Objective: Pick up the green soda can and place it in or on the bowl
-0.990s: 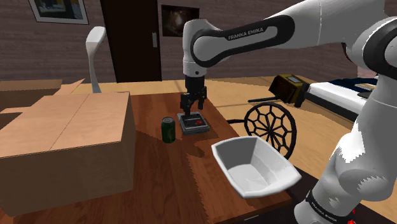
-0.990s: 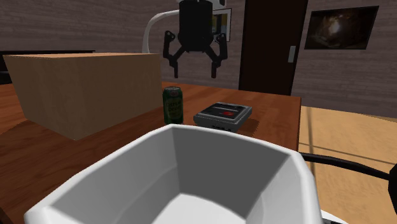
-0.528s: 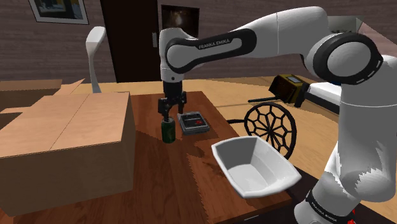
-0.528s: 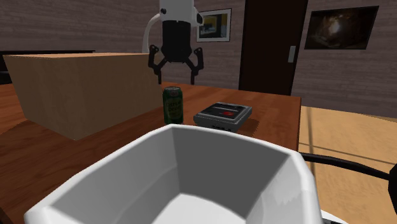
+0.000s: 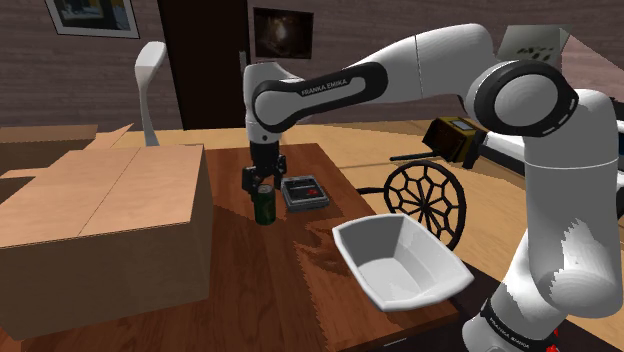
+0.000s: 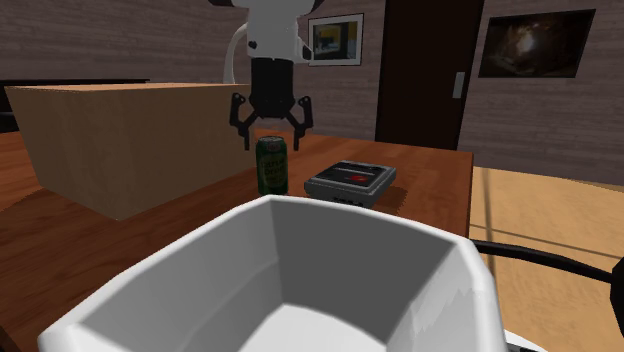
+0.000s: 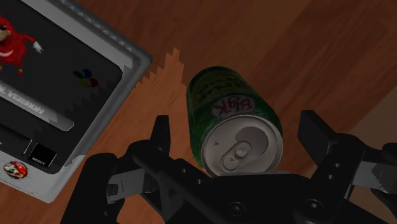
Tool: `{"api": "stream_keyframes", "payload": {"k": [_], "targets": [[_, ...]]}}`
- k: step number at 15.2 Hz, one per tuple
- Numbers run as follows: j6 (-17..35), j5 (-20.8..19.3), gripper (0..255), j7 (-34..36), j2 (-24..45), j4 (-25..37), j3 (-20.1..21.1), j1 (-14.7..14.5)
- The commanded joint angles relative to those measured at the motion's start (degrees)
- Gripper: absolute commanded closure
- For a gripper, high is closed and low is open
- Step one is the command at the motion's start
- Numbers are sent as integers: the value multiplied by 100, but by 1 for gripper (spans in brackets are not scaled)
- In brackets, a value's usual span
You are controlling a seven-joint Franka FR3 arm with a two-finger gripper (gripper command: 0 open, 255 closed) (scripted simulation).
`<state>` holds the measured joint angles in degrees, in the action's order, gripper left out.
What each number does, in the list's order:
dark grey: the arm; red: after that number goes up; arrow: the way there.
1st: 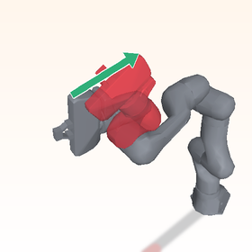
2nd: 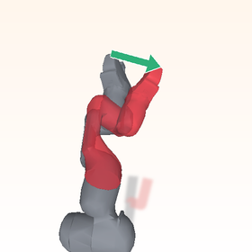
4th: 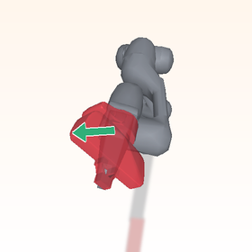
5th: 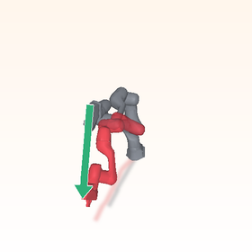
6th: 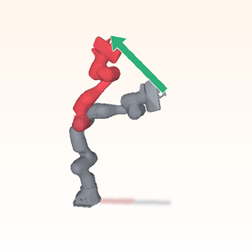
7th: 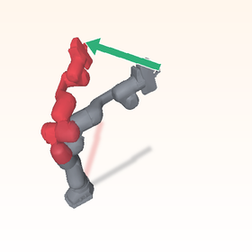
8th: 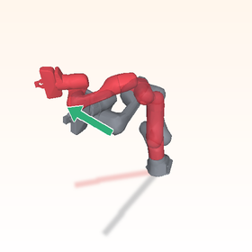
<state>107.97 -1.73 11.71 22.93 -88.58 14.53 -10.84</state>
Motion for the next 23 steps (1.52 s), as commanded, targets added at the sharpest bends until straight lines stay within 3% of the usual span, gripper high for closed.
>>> {"api": "stream_keyframes", "payload": {"k": [1, 8, 9, 18, 23], "targets": [[133, -6, 0, 13, 19, -111, 0, -8], [132, -6, 0, 13, 19, -111, 0, -8], [132, -6, 255, 13, 19, -111, 0, -8], [133, -6, 255, 13, 19, -111, 0, -8], [-217, 13, 255, 17, -59, 163, 12, -10]]}}
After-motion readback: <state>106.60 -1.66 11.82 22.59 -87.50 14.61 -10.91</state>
